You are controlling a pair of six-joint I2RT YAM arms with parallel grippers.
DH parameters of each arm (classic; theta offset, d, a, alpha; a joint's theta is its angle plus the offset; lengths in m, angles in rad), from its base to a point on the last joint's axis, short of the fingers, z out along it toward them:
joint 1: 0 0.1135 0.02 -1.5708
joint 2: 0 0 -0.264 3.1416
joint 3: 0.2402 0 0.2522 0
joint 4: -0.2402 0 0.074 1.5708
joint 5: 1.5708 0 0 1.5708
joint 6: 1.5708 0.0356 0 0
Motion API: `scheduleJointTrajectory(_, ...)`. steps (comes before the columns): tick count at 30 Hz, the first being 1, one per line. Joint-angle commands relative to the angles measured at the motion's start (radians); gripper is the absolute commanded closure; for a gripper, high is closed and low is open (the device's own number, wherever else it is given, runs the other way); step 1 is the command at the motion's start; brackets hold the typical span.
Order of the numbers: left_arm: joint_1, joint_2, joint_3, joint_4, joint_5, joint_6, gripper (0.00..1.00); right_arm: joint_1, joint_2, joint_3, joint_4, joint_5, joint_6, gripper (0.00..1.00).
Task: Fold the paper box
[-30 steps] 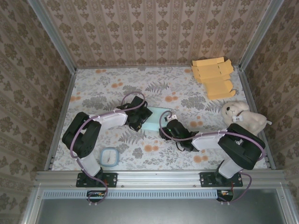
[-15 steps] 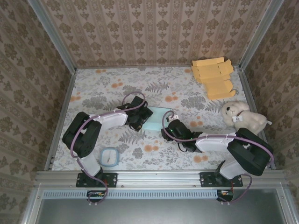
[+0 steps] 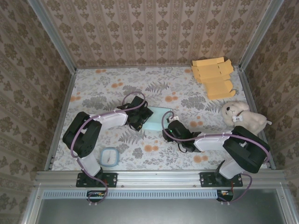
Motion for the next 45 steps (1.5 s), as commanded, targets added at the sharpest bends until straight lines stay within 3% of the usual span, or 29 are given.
scheduleJointTrajectory(1,-0.015,0.113,-0.075,-0.247,0.057,0.026,0.17,-0.005,0.032,-0.029,0.048,0.021,-0.024,0.65)
scheduleJointTrajectory(15,-0.017,0.125,-0.06,-0.259,0.059,0.043,0.18,-0.014,0.18,-0.003,0.221,0.145,-0.134,0.64)
scheduleJointTrajectory(24,-0.017,0.121,-0.056,-0.265,0.061,0.053,0.18,-0.016,0.204,0.032,0.208,0.29,-0.108,0.56)
scheduleJointTrajectory(31,-0.017,0.122,-0.05,-0.265,0.067,0.052,0.18,-0.015,0.167,0.016,0.201,0.217,-0.075,0.53)
scheduleJointTrajectory(45,-0.057,0.107,0.022,-0.302,0.058,0.044,0.2,-0.015,0.13,0.001,0.208,0.085,-0.051,0.56)
